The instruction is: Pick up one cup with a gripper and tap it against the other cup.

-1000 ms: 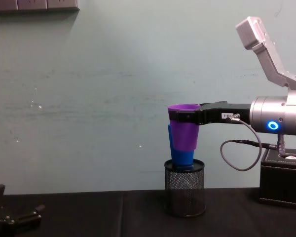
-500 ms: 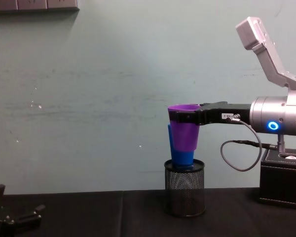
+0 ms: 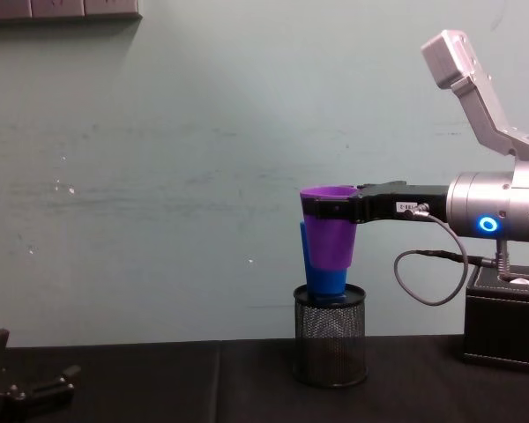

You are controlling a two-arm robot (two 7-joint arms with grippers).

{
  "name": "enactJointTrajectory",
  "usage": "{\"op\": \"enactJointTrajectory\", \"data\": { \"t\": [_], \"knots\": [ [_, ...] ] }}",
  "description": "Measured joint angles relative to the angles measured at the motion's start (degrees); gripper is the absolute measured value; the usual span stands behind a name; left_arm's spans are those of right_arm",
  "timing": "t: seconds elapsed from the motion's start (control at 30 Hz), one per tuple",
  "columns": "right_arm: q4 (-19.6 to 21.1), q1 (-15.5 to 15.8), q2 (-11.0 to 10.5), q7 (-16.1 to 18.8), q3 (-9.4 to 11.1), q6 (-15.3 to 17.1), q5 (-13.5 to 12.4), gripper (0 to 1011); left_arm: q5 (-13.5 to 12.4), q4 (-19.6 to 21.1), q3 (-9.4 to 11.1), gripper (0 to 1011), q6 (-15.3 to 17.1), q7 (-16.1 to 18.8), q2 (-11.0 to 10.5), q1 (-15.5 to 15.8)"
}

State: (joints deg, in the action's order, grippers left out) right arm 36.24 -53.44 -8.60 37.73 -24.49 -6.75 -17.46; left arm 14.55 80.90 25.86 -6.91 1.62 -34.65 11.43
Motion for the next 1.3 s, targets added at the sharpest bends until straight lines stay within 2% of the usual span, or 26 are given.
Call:
{"op": "enactJointTrajectory", "data": {
  "t": [1.3],
  "knots": [
    [0.0, 0.0, 0.0, 0.0, 0.0, 0.0, 0.0, 733, 0.0, 0.0, 0.0, 1005, 0.0, 0.0, 0.0, 0.0]
  ]
}}
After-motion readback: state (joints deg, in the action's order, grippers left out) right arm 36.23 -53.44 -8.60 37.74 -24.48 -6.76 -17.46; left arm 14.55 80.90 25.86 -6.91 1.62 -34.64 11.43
